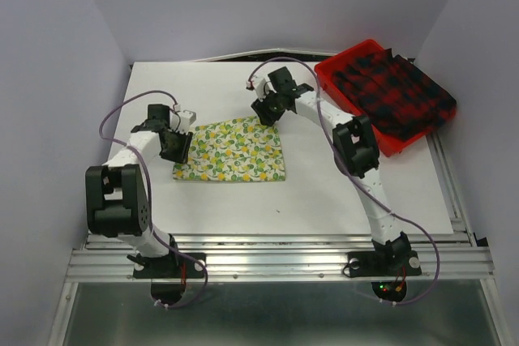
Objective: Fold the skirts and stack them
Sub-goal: Fold the skirt
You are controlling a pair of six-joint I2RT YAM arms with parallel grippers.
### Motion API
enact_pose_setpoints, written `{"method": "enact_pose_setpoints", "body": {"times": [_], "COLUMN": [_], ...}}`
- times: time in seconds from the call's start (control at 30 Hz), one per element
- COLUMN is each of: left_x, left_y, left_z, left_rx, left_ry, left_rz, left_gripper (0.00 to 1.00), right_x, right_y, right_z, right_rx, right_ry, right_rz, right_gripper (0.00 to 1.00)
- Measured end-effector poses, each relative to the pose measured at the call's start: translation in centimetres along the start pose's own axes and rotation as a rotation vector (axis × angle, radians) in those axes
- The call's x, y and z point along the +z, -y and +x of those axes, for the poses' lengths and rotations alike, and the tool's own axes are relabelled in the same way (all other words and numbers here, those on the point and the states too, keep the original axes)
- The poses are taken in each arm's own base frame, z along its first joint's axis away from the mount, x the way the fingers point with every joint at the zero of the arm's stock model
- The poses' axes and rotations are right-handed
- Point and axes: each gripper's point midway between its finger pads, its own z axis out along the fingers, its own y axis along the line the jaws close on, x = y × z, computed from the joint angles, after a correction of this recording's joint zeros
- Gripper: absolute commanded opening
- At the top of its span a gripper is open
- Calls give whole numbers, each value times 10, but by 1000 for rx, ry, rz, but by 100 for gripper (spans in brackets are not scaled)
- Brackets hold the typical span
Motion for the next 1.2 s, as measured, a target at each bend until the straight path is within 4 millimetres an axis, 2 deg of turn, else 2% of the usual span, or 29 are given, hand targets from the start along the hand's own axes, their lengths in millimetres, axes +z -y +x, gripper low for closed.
{"method": "enact_pose_setpoints", "body": {"times": [0.03,0.17,0.2,0.27,0.33,0.47,0.5,0.53,0.6,0.63,0.67,0.73,0.8,0.9,0.97,1.03,1.07,1.1,1.13,1.17,1.2], "left_x": [4,24,31,38,49,78,85,90,105,111,116,126,129,118,95,67,41,26,2,-19,-34], "left_y": [0,-1,-3,-11,-18,-43,-49,-53,-58,-57,-57,-50,-38,-17,-6,-3,0,1,5,8,9], "left_z": [3,13,12,-10,-27,-88,-104,-118,-152,-164,-178,-207,-224,-238,-238,-229,-217,-214,-208,-203,-203], "left_rx": [-10,-47,-55,-62,-74,-71,-67,-61,-47,-36,-21,16,44,59,64,66,64,65,73,76,77], "left_ry": [-16,-86,-105,-81,-87,-16,13,33,80,90,112,160,187,218,245,268,276,290,325,356,385], "left_rz": [4,18,21,10,9,-11,-17,-20,-11,-7,-9,-9,-1,28,45,44,44,43,42,41,38], "left_gripper": [40,35,35,32,30,29,30,31,36,39,43,47,49,52,52,52,52,52,51,50,50], "right_x": [2,3,1,-3,-10,-30,-34,-39,-53,-60,-73,-88,-104,-122,-131,-139,-143,-146,-147,-148,-147], "right_y": [-2,-6,-9,-14,-23,-50,-56,-66,-92,-109,-136,-171,-213,-247,-244,-227,-215,-199,-181,-171,-153], "right_z": [4,13,16,21,28,51,57,62,77,82,92,98,97,79,66,54,50,45,42,41,40], "right_rx": [2,-2,-4,-11,-9,52,70,105,195,240,313,355,397,401,402,409,418,430,447,455,474], "right_ry": [-7,-4,-6,-6,-13,-40,-49,-54,-71,-68,-90,-120,-158,-149,-117,-74,-52,-25,-2,8,23], "right_rz": [-7,-31,-39,-55,-79,-157,-178,-209,-290,-340,-414,-489,-577,-666,-666,-639,-620,-593,-557,-533,-488], "right_gripper": [48,26,14,1,1,2,6,13,25,34,48,49,51,57,57,57,56,55,54,52,50]}}
